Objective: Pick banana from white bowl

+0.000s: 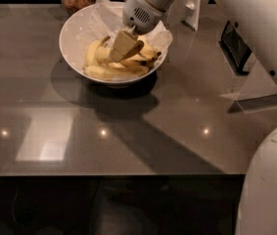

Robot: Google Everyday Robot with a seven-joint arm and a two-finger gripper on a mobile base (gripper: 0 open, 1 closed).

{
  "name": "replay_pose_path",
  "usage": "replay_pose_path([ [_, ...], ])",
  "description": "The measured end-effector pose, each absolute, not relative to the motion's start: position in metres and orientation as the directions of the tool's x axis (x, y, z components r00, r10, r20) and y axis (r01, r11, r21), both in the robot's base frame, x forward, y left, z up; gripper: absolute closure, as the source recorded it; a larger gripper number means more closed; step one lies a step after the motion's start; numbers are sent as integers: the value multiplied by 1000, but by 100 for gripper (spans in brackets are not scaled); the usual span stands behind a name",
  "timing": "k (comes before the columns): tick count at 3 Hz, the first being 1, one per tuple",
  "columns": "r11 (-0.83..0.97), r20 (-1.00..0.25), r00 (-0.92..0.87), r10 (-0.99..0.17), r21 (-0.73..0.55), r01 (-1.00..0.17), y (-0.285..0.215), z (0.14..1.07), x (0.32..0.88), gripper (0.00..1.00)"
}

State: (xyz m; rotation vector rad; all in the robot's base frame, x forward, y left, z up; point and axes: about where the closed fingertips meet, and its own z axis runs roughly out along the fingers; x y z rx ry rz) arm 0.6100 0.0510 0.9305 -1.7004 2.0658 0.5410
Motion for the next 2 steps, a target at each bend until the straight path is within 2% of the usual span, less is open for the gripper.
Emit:
replay_pose_path([
  [2, 153, -668, -71, -741, -65, -986, 22, 985, 585, 100],
])
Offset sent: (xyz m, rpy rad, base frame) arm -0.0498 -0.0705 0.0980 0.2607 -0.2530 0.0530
